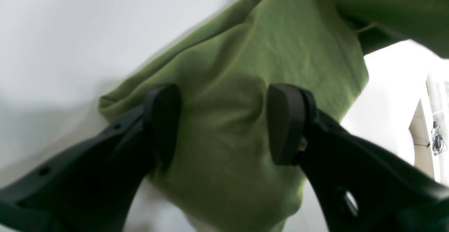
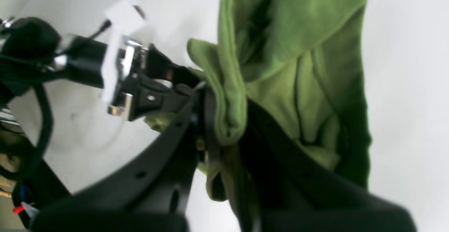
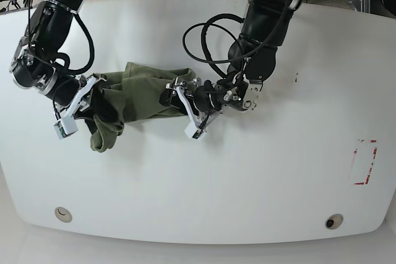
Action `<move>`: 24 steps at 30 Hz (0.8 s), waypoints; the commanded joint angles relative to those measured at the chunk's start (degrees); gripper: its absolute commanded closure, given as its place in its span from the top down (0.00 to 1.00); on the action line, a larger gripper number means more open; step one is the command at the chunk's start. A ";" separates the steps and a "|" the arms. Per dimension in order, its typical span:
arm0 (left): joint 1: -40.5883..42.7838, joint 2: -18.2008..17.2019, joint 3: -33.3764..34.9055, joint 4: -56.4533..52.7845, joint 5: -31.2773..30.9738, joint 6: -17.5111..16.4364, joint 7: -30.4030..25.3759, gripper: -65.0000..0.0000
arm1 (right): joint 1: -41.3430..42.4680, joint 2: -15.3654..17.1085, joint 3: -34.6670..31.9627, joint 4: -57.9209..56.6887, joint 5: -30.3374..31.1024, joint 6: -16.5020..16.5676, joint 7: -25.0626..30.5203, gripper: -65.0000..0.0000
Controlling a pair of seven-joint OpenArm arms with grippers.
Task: Fold the T-shirt properly
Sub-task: 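Grasp the strip end with the right gripper and fold it toward the left gripper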
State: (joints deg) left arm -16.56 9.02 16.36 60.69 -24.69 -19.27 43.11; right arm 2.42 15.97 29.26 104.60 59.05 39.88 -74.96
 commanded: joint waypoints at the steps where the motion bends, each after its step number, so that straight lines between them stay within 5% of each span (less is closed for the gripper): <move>1: -0.72 -0.02 0.04 0.11 1.79 1.73 1.41 0.57 | -0.79 -0.63 -0.02 1.12 2.01 0.12 1.60 0.00; 18: -0.19 -0.02 -0.05 0.37 1.70 1.90 1.41 0.57 | -1.23 -8.80 -3.98 1.65 -0.72 0.12 1.68 0.00; 21: -0.19 -0.02 -0.14 0.37 1.70 1.90 1.41 0.57 | -1.32 -10.56 -3.98 1.65 -3.35 0.12 1.86 0.14; 24: -0.19 -0.02 -0.23 0.54 1.35 1.73 1.41 0.57 | -1.23 -12.49 -3.98 1.65 -6.78 0.12 2.04 0.42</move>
State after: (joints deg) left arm -16.23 8.99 16.19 60.86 -24.71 -18.85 42.57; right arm 0.12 4.01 25.12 105.27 52.56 39.88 -74.65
